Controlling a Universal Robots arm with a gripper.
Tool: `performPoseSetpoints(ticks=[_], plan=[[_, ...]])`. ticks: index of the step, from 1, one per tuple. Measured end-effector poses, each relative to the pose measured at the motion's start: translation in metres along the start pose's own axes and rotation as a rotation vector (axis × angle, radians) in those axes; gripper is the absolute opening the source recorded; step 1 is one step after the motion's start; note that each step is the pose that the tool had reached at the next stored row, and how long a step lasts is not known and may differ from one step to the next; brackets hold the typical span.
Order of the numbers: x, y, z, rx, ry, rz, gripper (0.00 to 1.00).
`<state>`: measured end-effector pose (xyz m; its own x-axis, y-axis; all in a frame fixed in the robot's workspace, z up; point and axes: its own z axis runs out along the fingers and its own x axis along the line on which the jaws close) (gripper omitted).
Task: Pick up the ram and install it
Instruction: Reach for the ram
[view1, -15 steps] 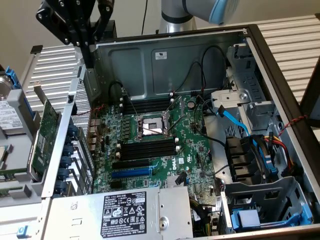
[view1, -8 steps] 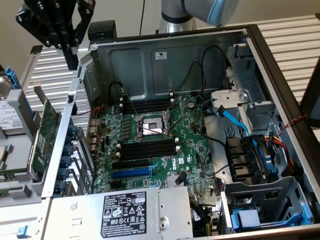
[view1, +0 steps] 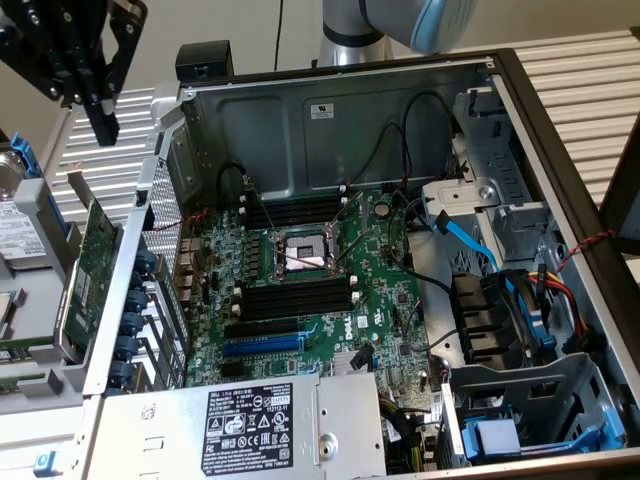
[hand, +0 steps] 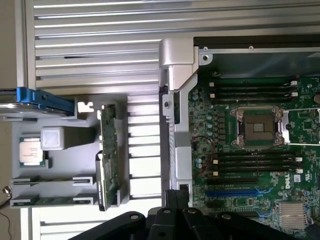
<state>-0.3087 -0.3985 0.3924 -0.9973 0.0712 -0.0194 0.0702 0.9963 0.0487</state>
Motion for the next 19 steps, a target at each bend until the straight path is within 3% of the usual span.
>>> performPoseSetpoints(ticks=[19], plan=[[0.084,-0.006,0.0003,-0.0001,-0.0001,0.0,0.11]])
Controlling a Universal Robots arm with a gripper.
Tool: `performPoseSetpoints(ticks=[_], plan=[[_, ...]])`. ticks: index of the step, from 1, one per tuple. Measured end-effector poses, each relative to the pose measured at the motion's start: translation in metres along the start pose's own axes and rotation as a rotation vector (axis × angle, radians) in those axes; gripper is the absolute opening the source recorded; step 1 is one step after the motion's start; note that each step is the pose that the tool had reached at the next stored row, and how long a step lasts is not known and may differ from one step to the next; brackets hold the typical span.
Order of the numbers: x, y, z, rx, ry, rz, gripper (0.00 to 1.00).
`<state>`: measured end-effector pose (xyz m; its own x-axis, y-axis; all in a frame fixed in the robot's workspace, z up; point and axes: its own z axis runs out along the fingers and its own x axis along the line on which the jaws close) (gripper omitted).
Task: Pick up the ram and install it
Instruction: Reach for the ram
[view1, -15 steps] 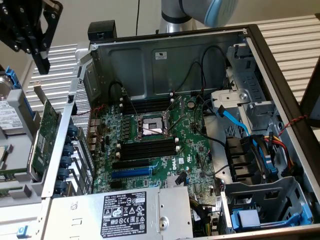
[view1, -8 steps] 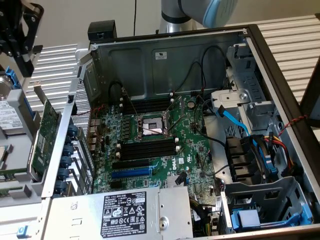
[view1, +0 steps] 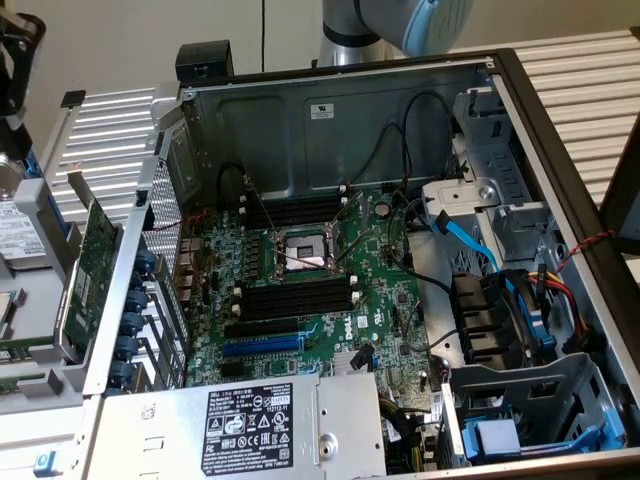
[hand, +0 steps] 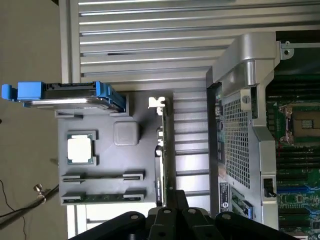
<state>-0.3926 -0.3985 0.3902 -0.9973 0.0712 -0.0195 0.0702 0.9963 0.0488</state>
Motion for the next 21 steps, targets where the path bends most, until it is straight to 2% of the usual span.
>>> performPoseSetpoints(ticks=[12,15,21], plan=[[0.042,-0.0038,0.0003,0.0001,0.0001,0.0,0.11],[0.046,-0.0078,0.0002,0.0,0.0,0.0,0.11],[0.046,-0.0185,0.0001,-0.001,0.0004,0.0,0.11]])
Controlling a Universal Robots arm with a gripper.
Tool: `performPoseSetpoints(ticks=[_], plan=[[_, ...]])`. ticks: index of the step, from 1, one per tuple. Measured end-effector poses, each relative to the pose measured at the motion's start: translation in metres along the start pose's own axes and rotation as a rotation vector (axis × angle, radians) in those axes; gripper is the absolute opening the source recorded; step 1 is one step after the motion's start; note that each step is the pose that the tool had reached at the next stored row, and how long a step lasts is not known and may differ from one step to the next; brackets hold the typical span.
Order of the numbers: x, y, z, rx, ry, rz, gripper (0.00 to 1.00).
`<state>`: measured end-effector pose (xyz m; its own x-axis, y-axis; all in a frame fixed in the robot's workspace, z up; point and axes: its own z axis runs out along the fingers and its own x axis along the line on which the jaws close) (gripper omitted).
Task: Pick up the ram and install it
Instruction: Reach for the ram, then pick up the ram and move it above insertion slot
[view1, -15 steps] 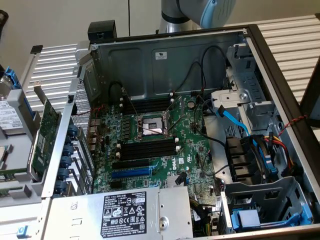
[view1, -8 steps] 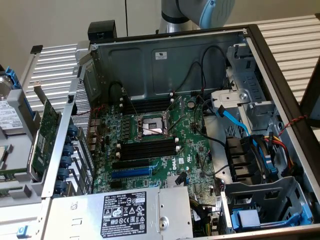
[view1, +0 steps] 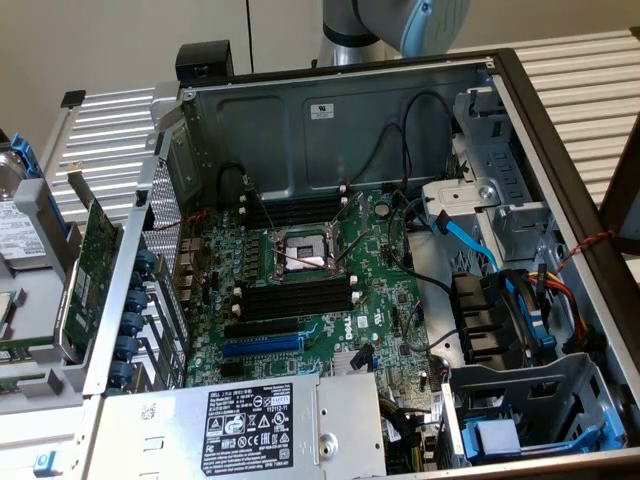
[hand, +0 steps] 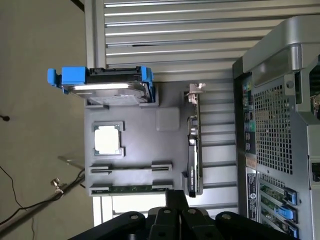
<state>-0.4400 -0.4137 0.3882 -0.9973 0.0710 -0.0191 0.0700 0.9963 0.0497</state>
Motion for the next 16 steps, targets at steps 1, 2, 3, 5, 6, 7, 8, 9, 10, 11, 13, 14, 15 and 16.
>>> performPoseSetpoints(ticks=[1,2,3,5,6,7,8,9,10,11,13,14,15,16], plan=[[-0.0002,-0.0018,-0.0001,-0.0007,0.0009,0.0,0.11],[-0.0005,-0.0029,-0.0001,-0.0017,0.002,0.0,0.11],[-0.0007,-0.003,-0.0001,-0.0017,0.0023,0.0,0.11],[-0.0006,-0.0029,-0.0001,-0.0017,0.0024,0.0,0.11],[-0.0006,-0.003,-0.0001,-0.0017,0.0025,-0.001,0.11],[-0.0005,-0.003,-0.0001,-0.0019,0.0029,-0.009,0.11],[-0.0005,-0.0029,-0.0001,-0.0023,0.0038,-0.028,0.11],[-0.0004,-0.0029,-0.0001,-0.0025,0.0047,-0.045,0.11],[-0.0004,-0.003,0.0,-0.0029,0.0055,-0.063,0.11],[-0.0005,-0.003,0.0001,-0.0033,0.0064,-0.081,0.11],[-0.0005,-0.003,0.0001,-0.0038,0.0084,-0.118,0.11],[-0.0005,-0.003,0.0001,-0.0042,0.0092,-0.136,0.11],[-0.0005,-0.003,0.0002,-0.0046,0.0101,-0.155,0.11],[-0.0005,-0.003,0.0002,-0.0049,0.0111,-0.173,0.11]])
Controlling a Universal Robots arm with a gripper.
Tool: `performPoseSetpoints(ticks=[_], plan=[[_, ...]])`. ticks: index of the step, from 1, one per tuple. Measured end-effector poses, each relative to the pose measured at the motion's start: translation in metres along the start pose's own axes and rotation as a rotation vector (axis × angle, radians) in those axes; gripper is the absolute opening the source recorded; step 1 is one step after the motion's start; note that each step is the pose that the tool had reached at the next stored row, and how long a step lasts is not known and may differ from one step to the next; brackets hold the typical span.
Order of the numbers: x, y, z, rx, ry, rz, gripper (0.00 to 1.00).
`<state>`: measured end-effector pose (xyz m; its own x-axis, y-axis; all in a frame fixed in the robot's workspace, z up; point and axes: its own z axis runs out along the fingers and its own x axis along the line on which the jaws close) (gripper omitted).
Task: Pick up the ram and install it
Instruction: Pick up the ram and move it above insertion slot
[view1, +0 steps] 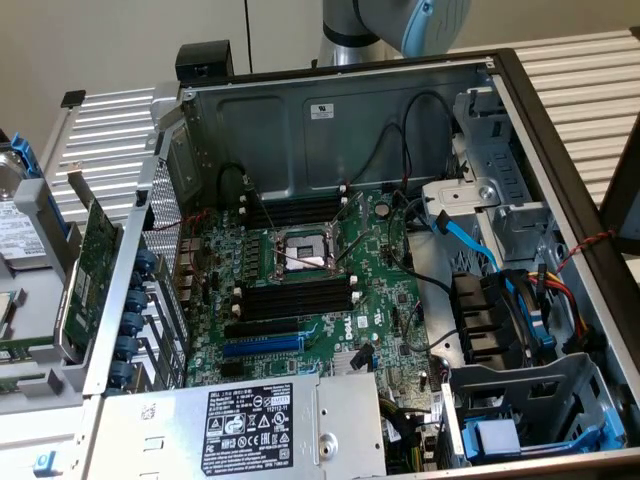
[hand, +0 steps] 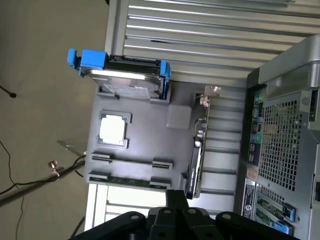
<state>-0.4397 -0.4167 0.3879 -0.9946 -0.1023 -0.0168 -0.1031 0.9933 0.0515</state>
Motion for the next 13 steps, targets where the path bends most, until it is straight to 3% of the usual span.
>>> performPoseSetpoints(ticks=[13], plan=[[0.0,0.0,0.0004,-0.0039,0.0122,-0.236,0.11]])
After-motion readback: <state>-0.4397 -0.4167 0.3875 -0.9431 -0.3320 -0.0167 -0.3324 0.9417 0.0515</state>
